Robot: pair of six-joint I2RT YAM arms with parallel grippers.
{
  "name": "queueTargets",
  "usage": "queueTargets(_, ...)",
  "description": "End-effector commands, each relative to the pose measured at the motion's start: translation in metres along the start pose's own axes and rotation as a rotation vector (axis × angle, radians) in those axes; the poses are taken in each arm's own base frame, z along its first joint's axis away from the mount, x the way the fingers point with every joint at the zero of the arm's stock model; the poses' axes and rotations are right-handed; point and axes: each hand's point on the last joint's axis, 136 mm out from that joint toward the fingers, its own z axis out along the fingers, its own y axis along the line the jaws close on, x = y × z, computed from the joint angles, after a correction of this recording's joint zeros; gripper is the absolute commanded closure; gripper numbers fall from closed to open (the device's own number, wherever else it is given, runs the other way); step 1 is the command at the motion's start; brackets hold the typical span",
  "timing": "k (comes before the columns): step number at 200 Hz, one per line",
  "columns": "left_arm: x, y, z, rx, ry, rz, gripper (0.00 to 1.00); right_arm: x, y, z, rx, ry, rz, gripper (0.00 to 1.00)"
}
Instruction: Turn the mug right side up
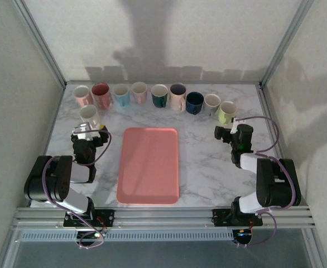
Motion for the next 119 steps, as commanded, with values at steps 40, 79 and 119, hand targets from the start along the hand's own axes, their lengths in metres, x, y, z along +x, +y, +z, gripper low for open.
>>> queueTargets(40, -0.0101, 0.0056, 0.0017, -0.039, -0.042, -0.009, 0.01, 0.0066, 0.0048, 0.0027, -0.005, -0.039, -0.036, 0.01)
queueTargets(79, -0.0102, 0.0060, 0.0019, -0.040, -0.042, -0.009, 0.01, 0.0065, 0.0077, 0.0031, -0.009, -0.042, -0.049, 0.01)
queueTargets(119, -0.0103, 0.0056, 0.0019, -0.038, -0.042, -0.009, 0.00, 0.0072, 0.0082, 0.0031, -0.010, -0.040, -0.050, 0.01)
